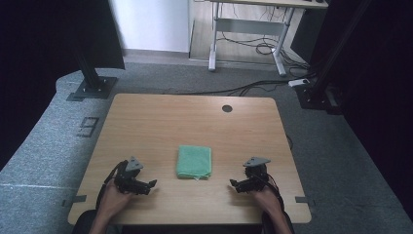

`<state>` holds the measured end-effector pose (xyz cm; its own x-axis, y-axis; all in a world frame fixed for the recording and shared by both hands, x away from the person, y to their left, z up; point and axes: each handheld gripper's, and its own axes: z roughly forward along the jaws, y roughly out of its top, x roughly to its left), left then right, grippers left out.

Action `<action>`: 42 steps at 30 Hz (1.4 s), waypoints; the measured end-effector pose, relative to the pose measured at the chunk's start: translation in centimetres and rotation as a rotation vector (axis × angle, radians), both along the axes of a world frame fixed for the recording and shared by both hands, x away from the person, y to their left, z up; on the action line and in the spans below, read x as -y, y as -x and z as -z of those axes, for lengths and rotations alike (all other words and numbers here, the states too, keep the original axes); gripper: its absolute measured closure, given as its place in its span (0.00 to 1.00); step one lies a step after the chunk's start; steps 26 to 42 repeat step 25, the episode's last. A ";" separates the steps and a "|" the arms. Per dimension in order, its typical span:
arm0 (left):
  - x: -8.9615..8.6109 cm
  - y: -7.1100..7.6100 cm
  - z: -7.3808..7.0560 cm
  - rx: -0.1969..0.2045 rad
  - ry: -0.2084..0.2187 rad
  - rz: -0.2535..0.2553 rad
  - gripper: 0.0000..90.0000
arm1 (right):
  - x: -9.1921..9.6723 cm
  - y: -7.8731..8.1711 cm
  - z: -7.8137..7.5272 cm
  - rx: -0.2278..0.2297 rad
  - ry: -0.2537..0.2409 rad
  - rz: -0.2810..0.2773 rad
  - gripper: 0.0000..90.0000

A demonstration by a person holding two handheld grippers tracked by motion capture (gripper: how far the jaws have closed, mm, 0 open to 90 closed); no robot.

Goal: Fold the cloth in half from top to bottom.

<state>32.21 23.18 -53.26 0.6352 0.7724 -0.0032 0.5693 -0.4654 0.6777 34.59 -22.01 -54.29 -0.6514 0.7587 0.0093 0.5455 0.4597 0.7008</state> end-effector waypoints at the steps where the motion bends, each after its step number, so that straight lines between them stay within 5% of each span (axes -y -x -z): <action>1: -0.1 0.0 0.2 -0.004 0.001 0.001 0.00 | 0.0 0.0 0.2 0.000 0.005 0.000 0.00; 6: -0.1 -0.1 1.1 -0.021 -0.019 0.002 0.00 | 0.1 0.1 1.0 -0.012 0.025 -0.001 0.00; 12: -0.1 -0.2 1.6 -0.021 -0.012 0.026 0.00 | 0.2 0.3 1.4 0.018 -0.012 0.015 0.00; 42: -0.1 -0.2 1.6 -0.021 -0.013 0.023 0.00 | 0.1 0.3 1.4 0.018 -0.013 0.026 0.00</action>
